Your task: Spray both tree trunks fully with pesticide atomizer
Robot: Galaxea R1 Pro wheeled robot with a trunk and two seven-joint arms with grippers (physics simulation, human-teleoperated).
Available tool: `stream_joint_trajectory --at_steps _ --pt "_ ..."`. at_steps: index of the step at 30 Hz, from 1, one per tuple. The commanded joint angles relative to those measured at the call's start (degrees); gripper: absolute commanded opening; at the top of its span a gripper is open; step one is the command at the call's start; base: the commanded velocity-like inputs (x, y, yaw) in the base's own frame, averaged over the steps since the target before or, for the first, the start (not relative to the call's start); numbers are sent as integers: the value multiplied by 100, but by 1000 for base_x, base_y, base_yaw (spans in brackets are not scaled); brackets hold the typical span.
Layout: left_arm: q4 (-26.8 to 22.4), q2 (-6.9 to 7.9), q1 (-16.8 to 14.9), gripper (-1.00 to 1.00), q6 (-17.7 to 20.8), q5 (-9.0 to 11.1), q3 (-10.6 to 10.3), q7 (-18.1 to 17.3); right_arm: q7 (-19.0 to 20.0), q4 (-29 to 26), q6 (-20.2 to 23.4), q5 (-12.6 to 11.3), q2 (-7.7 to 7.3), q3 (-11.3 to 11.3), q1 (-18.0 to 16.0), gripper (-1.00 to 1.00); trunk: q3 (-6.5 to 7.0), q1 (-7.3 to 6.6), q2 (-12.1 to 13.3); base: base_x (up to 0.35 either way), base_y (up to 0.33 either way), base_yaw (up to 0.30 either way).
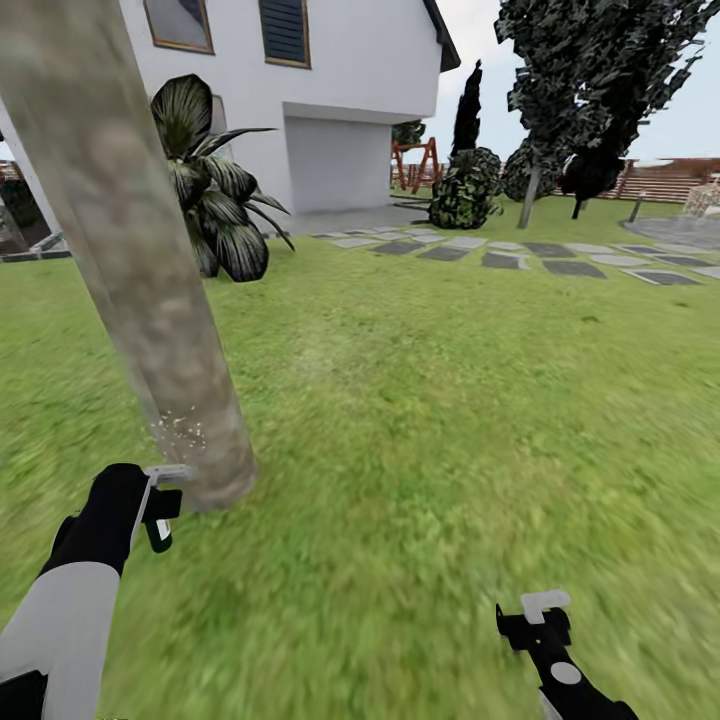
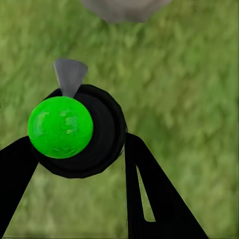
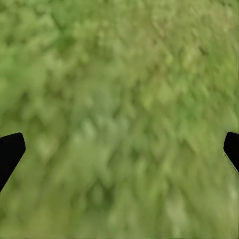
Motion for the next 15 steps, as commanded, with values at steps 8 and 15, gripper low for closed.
stream_joint_trajectory --at_steps 8,15 --pt "-5 -4 -6 -100 17 -63 4 -51 -59 -5 2 41 -4 40 -2 100 -5 1 -2 197 -231 174" --pt "-14 -4 -6 -100 23 -71 18 -47 -68 3 2 41 -13 39 -2 100 -5 1 -2 47 -262 3"
